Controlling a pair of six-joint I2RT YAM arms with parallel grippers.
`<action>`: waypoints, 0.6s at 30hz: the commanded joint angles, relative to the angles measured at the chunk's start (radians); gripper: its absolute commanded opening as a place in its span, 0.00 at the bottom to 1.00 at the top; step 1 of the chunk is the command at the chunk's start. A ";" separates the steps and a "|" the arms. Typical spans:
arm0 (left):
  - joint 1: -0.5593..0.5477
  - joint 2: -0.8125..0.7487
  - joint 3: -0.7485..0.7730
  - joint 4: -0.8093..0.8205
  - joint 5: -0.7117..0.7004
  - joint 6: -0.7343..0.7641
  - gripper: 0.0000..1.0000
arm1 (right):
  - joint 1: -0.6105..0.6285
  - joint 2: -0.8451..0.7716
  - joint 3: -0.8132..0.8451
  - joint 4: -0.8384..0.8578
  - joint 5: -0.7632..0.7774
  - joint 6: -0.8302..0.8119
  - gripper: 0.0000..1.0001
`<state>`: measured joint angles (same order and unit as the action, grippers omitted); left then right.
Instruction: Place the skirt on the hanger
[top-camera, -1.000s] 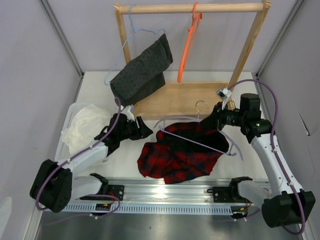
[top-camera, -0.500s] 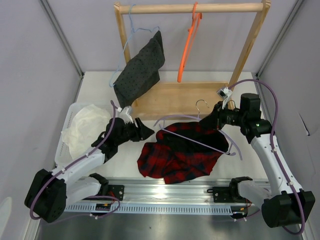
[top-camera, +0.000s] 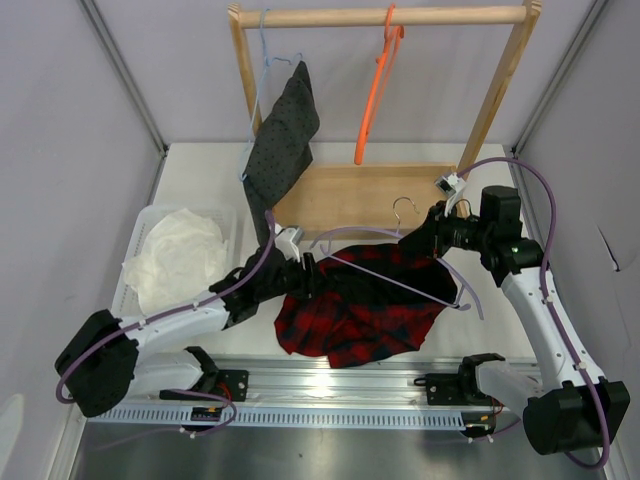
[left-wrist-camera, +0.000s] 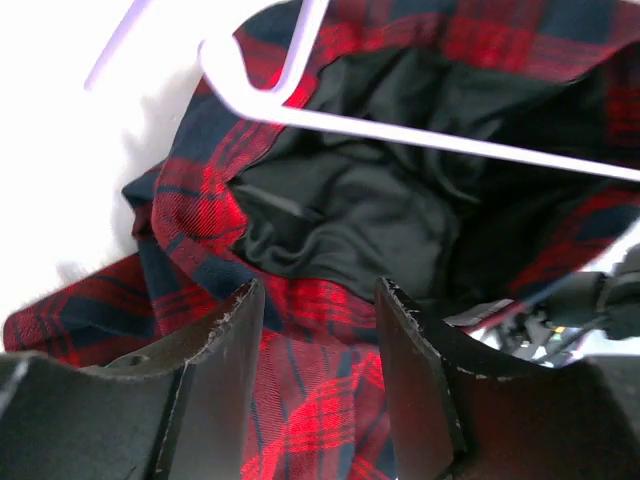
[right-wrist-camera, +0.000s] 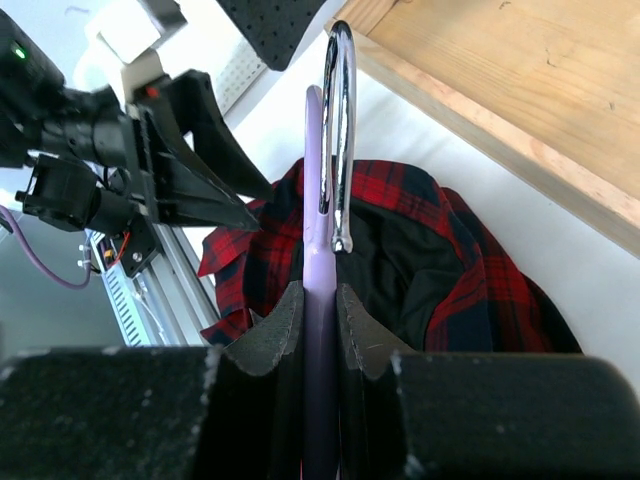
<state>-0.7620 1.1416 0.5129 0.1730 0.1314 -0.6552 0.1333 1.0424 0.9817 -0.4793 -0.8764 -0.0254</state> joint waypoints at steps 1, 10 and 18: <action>-0.023 0.030 0.041 0.059 -0.090 -0.011 0.53 | -0.003 -0.001 0.014 0.051 -0.006 0.018 0.00; -0.049 -0.040 -0.016 0.008 -0.331 -0.017 0.54 | -0.004 -0.007 0.018 0.044 -0.004 0.015 0.00; -0.049 -0.051 -0.011 -0.063 -0.380 -0.017 0.58 | -0.004 -0.005 0.021 0.053 -0.003 0.021 0.00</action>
<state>-0.8070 1.0832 0.5003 0.1341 -0.2001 -0.6724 0.1333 1.0435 0.9821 -0.4767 -0.8711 -0.0250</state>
